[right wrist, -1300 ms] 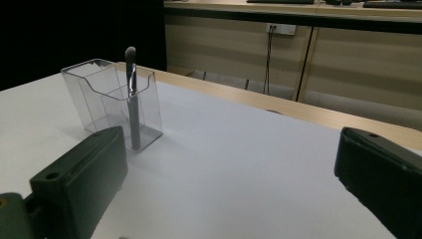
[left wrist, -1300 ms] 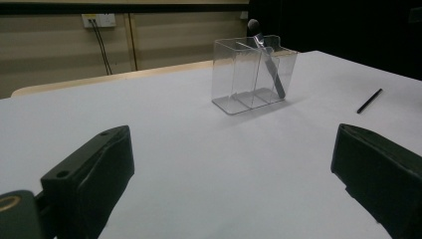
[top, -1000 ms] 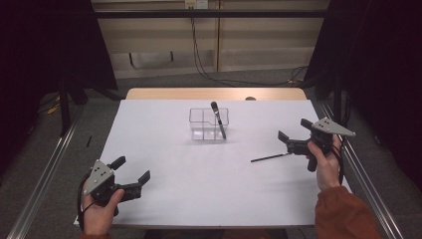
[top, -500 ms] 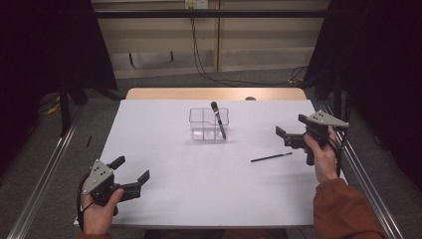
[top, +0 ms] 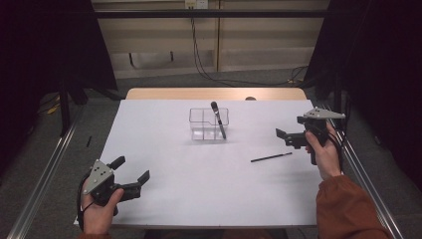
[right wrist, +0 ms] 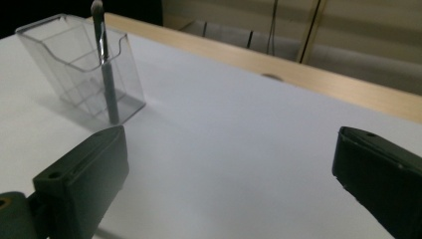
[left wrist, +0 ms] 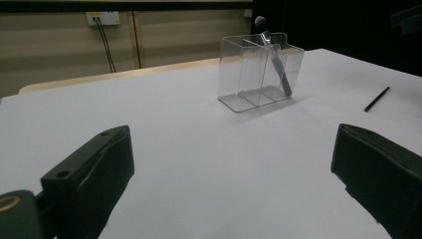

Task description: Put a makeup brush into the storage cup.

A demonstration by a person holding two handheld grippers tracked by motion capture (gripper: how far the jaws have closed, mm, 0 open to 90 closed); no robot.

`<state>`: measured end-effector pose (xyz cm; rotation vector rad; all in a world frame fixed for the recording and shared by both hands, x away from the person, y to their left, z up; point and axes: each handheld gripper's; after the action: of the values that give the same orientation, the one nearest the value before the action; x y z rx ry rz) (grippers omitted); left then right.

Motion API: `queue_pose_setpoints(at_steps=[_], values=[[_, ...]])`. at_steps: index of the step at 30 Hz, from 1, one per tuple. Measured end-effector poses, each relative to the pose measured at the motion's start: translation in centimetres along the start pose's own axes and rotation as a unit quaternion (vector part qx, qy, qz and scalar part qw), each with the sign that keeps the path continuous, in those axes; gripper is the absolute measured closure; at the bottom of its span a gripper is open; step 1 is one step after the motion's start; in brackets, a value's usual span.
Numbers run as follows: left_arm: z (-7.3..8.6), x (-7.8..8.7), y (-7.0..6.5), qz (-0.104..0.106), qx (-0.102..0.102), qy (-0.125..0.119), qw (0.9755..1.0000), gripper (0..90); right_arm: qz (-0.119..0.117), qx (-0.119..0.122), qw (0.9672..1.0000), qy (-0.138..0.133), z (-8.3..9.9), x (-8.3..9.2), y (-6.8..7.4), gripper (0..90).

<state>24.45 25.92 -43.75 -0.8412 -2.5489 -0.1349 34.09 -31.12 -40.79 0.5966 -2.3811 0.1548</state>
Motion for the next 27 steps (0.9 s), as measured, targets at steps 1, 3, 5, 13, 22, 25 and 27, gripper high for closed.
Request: queue_pose_setpoints(at_steps=[1,3,5,13,22,25,27], values=[[0.0,0.0,0.0,0.0,0.0,0.0,1.0,3.4,-0.002,0.001,1.0,0.008,0.0,-0.1,-0.1,0.7],[0.0,0.0,-0.1,0.001,-0.001,0.0,1.0,3.4,-0.002,0.005,0.9998,0.021,0.0,-0.1,-0.2,1.3],[0.0,-0.1,-0.1,0.002,0.001,0.0,1.0,3.4,-0.007,0.006,0.9993,0.035,0.0,-0.2,-0.2,0.8],[0.0,-0.1,-0.1,0.003,0.001,0.0,1.0,3.4,-0.009,0.013,0.9953,0.096,-0.1,-0.5,-0.5,1.1],[0.0,-0.1,-0.1,0.004,0.0,0.0,1.0,3.4,-0.046,0.027,0.9823,0.179,-0.3,-1.0,-0.7,1.7],[0.0,-0.1,-0.2,0.005,-0.003,0.001,1.0,3.4,-0.048,0.037,0.9769,0.205,-0.5,-1.1,-0.6,2.1],[0.0,-0.1,-0.1,0.004,-0.003,0.002,1.0,3.4,-0.052,0.036,0.9745,0.215,-0.5,-1.2,-0.6,2.1]])
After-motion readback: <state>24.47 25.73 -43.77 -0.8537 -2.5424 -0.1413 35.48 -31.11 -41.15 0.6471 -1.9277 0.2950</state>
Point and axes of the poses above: each handheld gripper's, and its own axes: x roughly backward along the jaws, z roughly out of its underside, y roughly to its left, and after that the axes turned 10 degrees about y, right-handed
